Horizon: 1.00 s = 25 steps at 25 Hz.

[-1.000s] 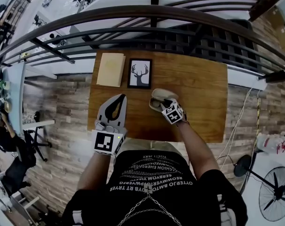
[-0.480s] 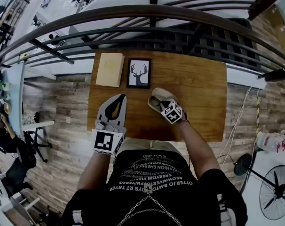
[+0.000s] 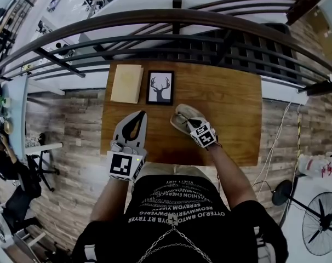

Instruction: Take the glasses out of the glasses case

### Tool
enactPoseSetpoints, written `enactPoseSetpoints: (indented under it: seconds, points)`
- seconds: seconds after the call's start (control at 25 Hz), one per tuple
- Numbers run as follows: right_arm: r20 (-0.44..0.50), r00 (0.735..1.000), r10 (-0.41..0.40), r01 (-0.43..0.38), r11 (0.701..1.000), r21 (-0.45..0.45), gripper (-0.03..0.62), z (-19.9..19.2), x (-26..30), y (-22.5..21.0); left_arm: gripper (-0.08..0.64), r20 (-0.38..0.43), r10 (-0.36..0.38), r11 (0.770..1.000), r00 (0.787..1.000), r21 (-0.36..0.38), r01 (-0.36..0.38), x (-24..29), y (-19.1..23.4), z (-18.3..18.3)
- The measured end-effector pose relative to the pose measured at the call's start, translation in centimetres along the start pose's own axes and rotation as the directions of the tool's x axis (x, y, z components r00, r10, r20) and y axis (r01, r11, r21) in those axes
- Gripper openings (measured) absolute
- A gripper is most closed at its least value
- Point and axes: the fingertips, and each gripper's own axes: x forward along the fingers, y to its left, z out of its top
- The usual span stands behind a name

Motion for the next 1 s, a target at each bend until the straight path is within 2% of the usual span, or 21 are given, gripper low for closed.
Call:
enactPoseSetpoints:
  seconds: [0.48,1.0]
  points:
    - [0.15,0.989,-0.008,0.002,0.999,0.038,0.026,2.5,-4.7,0.2,0.029,0.009,-0.012,1.0,1.0,0.014,0.012,0.5,-0.8,0.5]
    - [0.321,0.947,-0.014,-0.008,0.998,0.068,0.026,6.1,-10.9,1.0,0.029,0.037,-0.037,0.999,0.999,0.016,0.036,1.5,-2.9,1.3]
